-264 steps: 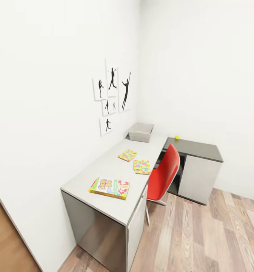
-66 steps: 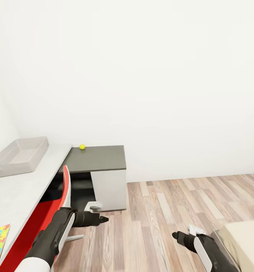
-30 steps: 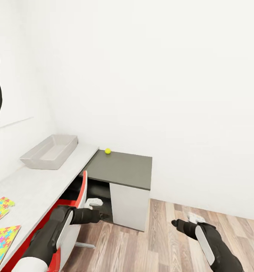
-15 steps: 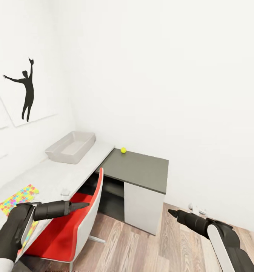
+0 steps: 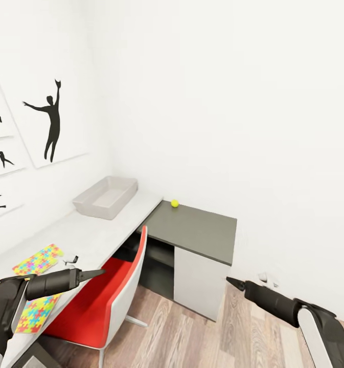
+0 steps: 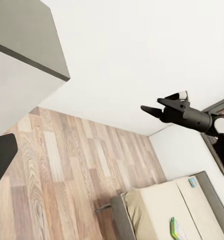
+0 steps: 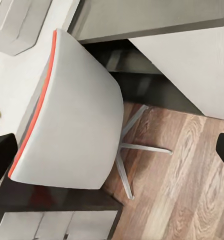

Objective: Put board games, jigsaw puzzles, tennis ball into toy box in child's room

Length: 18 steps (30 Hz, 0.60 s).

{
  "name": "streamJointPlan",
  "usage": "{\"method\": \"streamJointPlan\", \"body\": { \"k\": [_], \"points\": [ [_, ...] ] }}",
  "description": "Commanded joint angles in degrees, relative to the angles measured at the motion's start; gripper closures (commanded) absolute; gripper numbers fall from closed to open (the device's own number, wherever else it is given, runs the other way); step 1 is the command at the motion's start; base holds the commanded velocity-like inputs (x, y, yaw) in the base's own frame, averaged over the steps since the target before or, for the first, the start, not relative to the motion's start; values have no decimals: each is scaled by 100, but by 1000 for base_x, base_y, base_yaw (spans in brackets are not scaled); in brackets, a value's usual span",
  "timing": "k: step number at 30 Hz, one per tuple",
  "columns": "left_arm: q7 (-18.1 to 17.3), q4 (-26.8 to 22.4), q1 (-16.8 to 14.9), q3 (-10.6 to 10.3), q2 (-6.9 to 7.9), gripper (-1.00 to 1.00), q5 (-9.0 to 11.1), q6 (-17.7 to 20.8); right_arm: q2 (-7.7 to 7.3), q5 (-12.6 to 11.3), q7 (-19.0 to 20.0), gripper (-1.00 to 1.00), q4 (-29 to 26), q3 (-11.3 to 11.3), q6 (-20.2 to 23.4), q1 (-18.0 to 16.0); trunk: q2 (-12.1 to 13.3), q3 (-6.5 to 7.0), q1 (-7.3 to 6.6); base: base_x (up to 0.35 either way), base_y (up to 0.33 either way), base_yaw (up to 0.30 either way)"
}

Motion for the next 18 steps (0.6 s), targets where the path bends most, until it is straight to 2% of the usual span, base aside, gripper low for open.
{"method": "streamJointPlan", "body": {
  "k": [1, 6, 18],
  "points": [
    [-38, -5, -5, 8, 0, -100, -33, 60, 0, 15, 69, -100, 1, -42, 26, 12, -10, -11, 3, 29, -227, 22],
    [-38, 15, -5, 9, 3, -100, -30, 56, -1, 11, 177, -100, 7, -153, 8, 98, -10, 0, 3, 137, -260, 154],
    [-29, 21, -5, 8, -2, -100, -29, 47, 0, 53, 198, -100, 8, -169, -12, 116, -10, 45, 3, 223, -260, 253]
  ]
}}
